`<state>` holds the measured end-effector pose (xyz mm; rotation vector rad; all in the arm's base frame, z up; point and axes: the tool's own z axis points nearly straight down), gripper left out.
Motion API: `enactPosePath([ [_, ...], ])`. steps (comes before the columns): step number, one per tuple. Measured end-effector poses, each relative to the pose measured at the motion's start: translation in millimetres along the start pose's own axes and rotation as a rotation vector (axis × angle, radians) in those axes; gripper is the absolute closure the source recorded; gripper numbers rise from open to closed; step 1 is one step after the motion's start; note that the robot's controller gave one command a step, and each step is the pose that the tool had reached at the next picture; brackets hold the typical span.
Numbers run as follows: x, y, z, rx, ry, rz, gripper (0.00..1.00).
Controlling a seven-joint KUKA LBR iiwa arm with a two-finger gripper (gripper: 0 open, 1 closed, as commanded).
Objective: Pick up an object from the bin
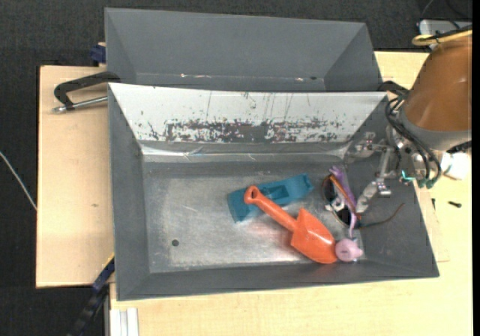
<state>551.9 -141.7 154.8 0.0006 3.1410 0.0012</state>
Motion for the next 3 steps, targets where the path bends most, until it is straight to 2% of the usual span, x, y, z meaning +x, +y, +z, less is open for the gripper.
enactPosePath([
  [1, -5.4, 1, 22, 0.003, -0.007, -0.139, 0.00],
  [2, 1.6, 4, 54, -0.002, 0.003, -0.343, 0.00],
  [3, -10.7, -5, 80, -0.002, 0.002, -0.465, 1.00],
])
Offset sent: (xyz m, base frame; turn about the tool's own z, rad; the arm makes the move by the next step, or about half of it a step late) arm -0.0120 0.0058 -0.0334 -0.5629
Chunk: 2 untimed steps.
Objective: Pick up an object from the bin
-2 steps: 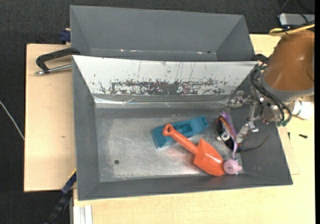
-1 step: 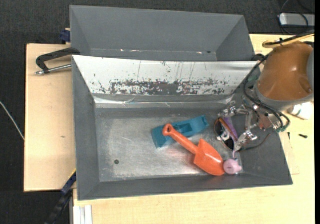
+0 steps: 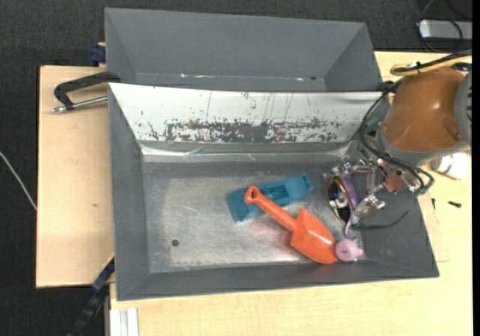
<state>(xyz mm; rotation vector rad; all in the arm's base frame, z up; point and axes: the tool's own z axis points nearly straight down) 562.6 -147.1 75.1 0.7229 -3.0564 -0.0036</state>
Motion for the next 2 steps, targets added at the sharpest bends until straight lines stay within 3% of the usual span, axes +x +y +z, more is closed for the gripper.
enactPosePath([
  [1, 0.0, 0, 0, 0.000, 0.000, 0.000, 1.00],
  [2, 10.9, 16, -50, 0.000, 0.000, -0.033, 1.00],
])
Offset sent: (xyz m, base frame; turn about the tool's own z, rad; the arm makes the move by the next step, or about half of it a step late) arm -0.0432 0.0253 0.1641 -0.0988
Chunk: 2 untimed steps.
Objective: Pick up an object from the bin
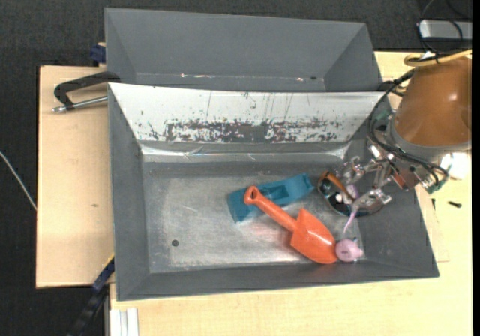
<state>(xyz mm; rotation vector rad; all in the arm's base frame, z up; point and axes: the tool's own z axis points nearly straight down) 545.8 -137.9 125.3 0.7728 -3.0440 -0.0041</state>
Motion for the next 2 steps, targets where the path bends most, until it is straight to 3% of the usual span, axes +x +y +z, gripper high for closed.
enactPosePath([
  [1, 21.0, 15, -68, 0.001, -0.001, -0.031, 1.00],
  [2, 12.9, 20, -47, 0.011, -0.011, -0.057, 1.00],
])
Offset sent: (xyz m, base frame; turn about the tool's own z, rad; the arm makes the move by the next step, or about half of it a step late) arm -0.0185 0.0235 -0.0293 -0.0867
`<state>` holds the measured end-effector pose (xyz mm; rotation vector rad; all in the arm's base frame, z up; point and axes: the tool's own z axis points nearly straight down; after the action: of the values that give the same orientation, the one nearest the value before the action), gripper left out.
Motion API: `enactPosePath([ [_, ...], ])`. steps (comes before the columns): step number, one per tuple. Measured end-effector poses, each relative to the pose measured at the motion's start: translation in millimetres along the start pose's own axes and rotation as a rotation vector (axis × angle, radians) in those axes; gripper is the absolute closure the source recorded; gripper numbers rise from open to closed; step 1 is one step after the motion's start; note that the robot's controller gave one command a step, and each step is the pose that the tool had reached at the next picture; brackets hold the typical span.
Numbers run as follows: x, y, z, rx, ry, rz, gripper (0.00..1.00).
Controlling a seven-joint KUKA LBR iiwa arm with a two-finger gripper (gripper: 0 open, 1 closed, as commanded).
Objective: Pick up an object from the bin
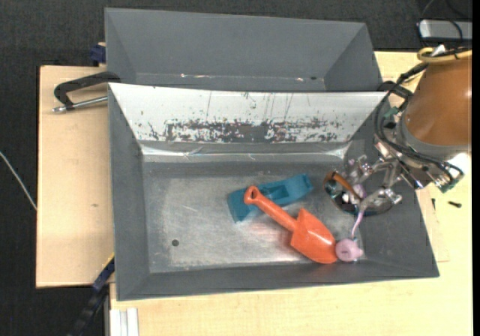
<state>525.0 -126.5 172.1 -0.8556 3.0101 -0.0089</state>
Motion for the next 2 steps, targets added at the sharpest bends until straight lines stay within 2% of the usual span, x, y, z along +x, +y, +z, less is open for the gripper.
enactPosePath([
  [1, 14.0, 0, -18, -0.017, 0.014, -0.036, 1.00],
  [2, -0.3, 5, 2, 0.001, 0.001, -0.222, 1.00],
])
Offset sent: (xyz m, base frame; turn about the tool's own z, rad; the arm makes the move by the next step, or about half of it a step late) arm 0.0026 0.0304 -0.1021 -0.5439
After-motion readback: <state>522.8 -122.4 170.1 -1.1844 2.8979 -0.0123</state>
